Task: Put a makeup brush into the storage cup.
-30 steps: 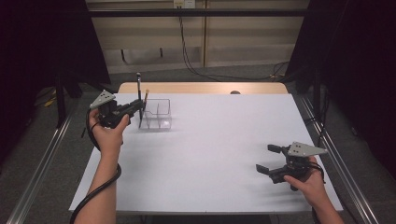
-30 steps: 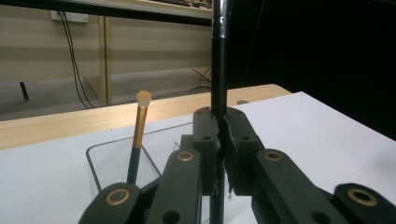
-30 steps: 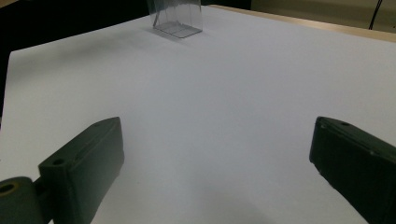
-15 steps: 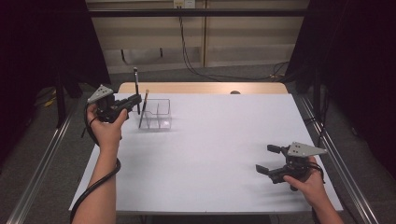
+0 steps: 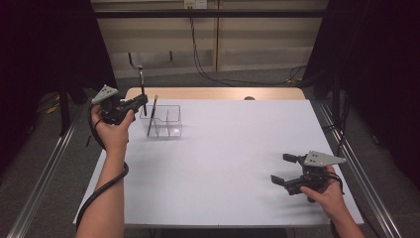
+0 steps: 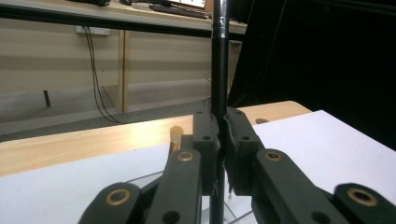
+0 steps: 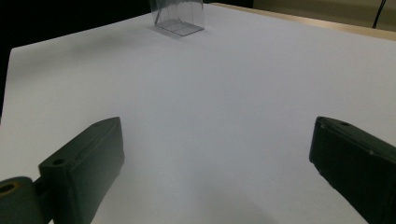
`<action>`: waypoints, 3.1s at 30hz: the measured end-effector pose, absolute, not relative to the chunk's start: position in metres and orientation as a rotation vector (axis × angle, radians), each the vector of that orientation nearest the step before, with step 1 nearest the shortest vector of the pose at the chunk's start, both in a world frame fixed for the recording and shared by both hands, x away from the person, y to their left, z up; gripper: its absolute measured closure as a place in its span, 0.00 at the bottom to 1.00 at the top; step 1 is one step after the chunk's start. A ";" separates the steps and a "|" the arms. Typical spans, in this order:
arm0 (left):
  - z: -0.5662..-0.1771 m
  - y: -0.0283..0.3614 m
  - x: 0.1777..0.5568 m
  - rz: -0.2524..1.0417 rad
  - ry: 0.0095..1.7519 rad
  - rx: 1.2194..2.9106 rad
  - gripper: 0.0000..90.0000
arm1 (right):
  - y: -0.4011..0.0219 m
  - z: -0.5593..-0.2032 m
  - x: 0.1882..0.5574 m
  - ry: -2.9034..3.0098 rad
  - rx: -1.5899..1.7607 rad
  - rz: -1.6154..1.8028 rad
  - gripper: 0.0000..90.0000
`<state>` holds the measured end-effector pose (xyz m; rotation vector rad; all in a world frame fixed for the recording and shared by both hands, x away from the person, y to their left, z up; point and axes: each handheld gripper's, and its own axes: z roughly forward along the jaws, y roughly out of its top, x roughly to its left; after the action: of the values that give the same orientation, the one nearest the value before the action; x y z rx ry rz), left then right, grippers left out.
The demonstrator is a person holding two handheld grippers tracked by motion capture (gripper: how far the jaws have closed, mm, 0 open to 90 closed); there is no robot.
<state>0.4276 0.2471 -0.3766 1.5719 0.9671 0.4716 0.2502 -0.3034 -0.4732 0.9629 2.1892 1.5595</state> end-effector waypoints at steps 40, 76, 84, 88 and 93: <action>-0.400 0.239 0.446 0.525 1.034 1.549 0.93 | -0.305 -0.473 0.249 2.190 0.951 1.553 0.03; -0.422 0.234 0.442 0.532 1.058 1.564 0.93 | -0.302 -0.474 0.247 2.199 0.934 1.563 0.03; -0.427 0.234 0.440 0.532 1.066 1.568 0.93 | -0.302 -0.473 0.248 2.195 0.935 1.565 0.03; -0.428 0.235 0.440 0.530 1.068 1.570 0.93 | -0.302 -0.473 0.248 2.196 0.934 1.565 0.03; -0.429 0.235 0.439 0.530 1.071 1.563 0.93 | -0.302 -0.474 0.248 2.195 0.934 1.565 0.03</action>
<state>0.4388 0.2354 -0.4294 1.5633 1.0712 0.5296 0.2483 -0.3019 -0.4738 0.9342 2.1951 1.5648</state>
